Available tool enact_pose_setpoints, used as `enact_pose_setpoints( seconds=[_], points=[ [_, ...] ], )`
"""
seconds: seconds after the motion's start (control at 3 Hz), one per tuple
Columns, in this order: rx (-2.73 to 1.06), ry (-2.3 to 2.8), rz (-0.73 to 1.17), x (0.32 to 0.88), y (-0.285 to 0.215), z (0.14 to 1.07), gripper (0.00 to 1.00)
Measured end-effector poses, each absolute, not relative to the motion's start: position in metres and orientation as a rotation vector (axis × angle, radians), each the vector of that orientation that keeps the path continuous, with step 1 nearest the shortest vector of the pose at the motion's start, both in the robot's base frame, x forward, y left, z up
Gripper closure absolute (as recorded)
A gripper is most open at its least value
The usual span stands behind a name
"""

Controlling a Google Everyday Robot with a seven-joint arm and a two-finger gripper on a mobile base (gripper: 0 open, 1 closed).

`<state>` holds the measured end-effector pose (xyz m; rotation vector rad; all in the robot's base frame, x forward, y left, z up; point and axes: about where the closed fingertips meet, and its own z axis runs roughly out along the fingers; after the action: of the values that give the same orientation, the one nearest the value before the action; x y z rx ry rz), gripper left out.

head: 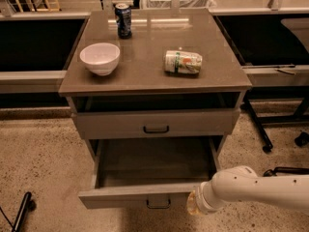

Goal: Close middle drawer

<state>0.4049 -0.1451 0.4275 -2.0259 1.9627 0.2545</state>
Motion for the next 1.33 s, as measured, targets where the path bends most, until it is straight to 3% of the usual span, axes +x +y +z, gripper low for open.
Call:
enact_pose_setpoints(
  seconds=[0.67, 1.0, 1.33],
  points=[
    [-1.975, 1.918, 0.350, 0.432, -0.125, 0.415, 0.36],
    [-1.945, 1.866, 0.380, 0.447, -0.118, 0.423, 0.05],
    [-1.945, 1.866, 0.380, 0.447, -0.118, 0.423, 0.00]
  ],
)
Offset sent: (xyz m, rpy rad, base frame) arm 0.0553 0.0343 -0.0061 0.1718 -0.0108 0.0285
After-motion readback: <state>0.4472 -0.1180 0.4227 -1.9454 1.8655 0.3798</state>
